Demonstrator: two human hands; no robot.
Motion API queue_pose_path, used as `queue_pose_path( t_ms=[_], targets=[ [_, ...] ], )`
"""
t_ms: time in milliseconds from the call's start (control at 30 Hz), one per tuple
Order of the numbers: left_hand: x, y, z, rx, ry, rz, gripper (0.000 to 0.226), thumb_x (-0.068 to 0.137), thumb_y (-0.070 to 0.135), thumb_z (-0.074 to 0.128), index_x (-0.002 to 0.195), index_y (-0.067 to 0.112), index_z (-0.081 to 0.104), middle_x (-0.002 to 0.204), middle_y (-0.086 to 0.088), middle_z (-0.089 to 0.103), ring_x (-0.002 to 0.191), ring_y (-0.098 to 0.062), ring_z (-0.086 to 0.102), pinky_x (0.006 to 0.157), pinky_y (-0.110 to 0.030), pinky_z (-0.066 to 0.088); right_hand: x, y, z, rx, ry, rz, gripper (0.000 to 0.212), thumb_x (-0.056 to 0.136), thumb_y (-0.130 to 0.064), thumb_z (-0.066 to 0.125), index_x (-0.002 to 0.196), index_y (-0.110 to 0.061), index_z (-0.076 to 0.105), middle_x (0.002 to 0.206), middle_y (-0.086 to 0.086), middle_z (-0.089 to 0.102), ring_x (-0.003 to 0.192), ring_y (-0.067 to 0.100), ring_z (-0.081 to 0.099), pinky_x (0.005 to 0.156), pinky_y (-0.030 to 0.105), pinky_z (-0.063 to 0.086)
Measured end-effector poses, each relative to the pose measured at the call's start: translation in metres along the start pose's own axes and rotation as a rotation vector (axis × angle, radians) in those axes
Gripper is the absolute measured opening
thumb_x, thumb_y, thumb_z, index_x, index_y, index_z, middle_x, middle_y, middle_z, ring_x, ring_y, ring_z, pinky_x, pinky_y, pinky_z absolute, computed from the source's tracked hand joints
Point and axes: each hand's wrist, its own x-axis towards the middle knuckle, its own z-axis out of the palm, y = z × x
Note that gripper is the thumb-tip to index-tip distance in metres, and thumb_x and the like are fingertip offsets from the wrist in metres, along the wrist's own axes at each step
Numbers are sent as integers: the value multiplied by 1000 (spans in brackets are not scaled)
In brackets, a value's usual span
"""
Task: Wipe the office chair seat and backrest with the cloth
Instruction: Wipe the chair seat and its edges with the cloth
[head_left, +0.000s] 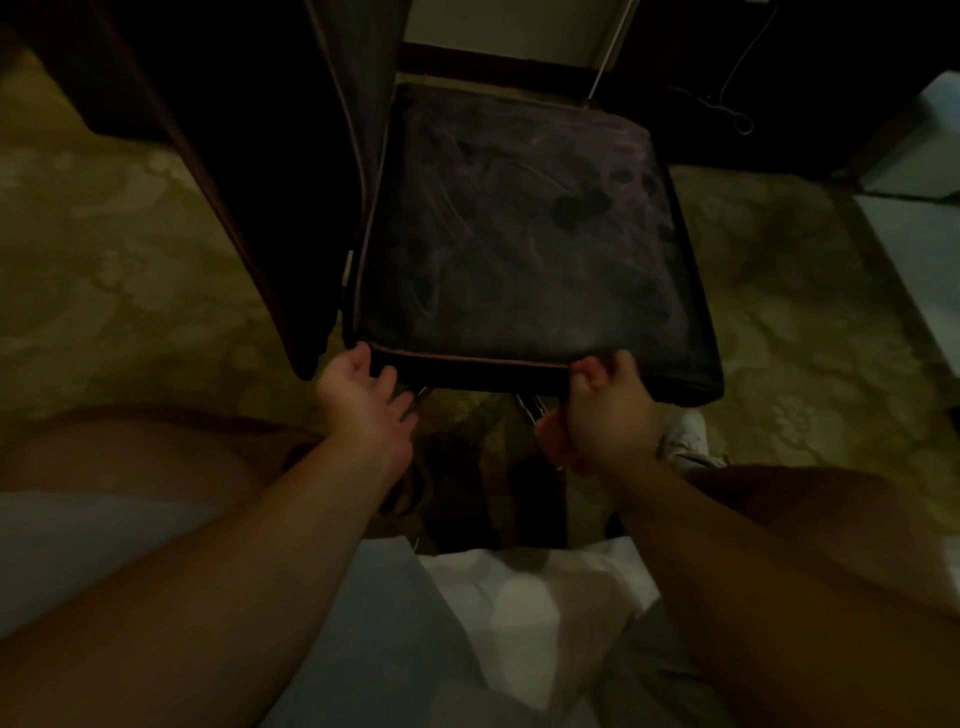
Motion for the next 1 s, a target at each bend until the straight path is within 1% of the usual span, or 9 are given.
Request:
queue_pose_path(
  t_ms=[67,200,267,367,467,700,800,900,1000],
  targets=[
    [-3,0,3,-4,14,3,60,102,44,44,160,29,41,165,-9,41,153,-40,33,127,-57,18,-10,-10,15,69,-63,-8,12,98,-33,61,95,-25,53,78,-9,58,72,18,54,69,33,37],
    [-4,0,1,-17,-6,7,62,101,43,45,161,27,40,164,-13,41,152,-38,36,127,-55,21,2,-4,-3,311,177,192,12,97,-22,63,97,-19,51,86,-2,62,91,29,64,74,28,32],
    [-3,-3,0,-28,-5,2,61,101,43,46,160,27,41,163,-12,43,150,-37,39,126,-55,23,2,1,-10,269,219,221,11,99,-24,61,101,-19,51,93,2,63,96,31,64,75,28,32],
    [-6,-8,4,-21,-4,6,64,99,44,48,161,28,40,163,-11,43,150,-37,40,126,-54,24,-10,-14,10,111,44,23,17,101,-31,59,88,-27,49,97,1,67,92,32,66,78,36,44],
    [-8,-8,6,-42,3,1,65,98,43,50,160,27,41,162,-14,45,148,-37,42,125,-55,26,-19,-30,30,43,-64,-37,20,96,-39,62,88,-25,49,83,-6,64,77,21,57,73,35,41],
    [-11,-8,15,-121,74,-11,62,99,38,56,158,23,44,156,-16,49,141,-36,50,121,-53,36,15,-1,0,282,228,199,16,94,-26,64,102,-15,55,93,3,67,94,31,66,77,34,39],
    [-13,-19,24,-108,116,46,51,102,39,52,151,25,50,140,-4,60,134,-28,55,119,-51,36,7,-5,14,195,186,107,15,98,-31,61,101,-21,52,89,0,65,88,28,64,75,36,42],
    [-9,-23,30,-137,208,117,44,105,42,49,145,25,55,116,8,62,113,-18,58,115,-45,37,-5,-7,31,121,85,-73,17,97,-36,62,95,-26,49,82,-3,65,75,22,62,69,36,45],
    [-1,-24,25,-124,240,164,41,104,39,52,140,22,59,112,10,62,106,-12,57,112,-42,38,8,8,17,63,96,-82,20,94,-37,65,90,-26,49,76,-6,62,70,17,60,65,35,42]
  ],
)
